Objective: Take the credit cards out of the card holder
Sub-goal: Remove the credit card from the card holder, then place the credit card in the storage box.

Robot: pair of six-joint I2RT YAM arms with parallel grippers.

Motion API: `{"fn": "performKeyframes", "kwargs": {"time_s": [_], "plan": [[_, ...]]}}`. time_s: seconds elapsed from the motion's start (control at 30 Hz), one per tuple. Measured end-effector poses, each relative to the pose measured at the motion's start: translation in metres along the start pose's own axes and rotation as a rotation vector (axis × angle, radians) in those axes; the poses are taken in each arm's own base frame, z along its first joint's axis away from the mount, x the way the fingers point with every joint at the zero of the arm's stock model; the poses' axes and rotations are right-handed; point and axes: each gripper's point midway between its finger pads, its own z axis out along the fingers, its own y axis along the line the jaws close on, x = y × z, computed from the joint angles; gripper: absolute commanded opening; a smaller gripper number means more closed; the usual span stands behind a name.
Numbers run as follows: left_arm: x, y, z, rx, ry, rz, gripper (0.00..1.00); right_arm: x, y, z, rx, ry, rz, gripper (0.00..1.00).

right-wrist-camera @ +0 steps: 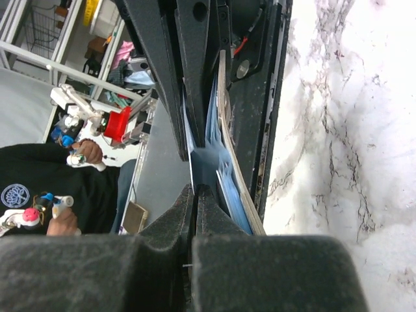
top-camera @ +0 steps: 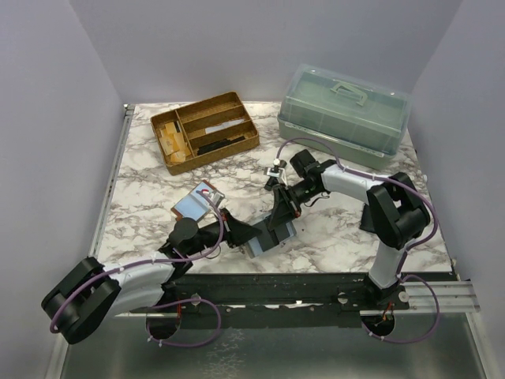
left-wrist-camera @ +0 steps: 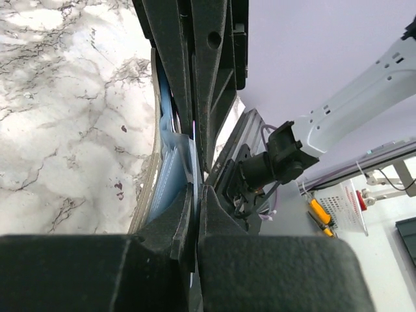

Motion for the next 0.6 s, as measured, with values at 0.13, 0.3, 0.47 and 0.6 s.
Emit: {"fn": "performKeyframes", "kwargs": {"time_s": [0.13,0.3,0.47,0.6], "plan": [[-0.003,-0.004,-0.012,0.017,-0.033,-0.001,0.04,-0.002,0.004,-0.001,-0.011,-0.008,-0.02,0.0],[-0.005,-0.005,-0.019,0.024,-0.055,-0.006,0.02,-0.005,0.002,-0.01,0.008,-0.028,-0.02,0.0],[-0.006,-0.004,-0.022,0.022,-0.062,-0.009,0.0,-0.008,-0.004,-0.024,0.06,-0.049,-0.029,0.0],[-0.002,0.002,-0.023,-0.002,-0.051,-0.021,0.0,-0.011,-0.005,-0.038,0.104,-0.072,-0.06,0.0]]}}
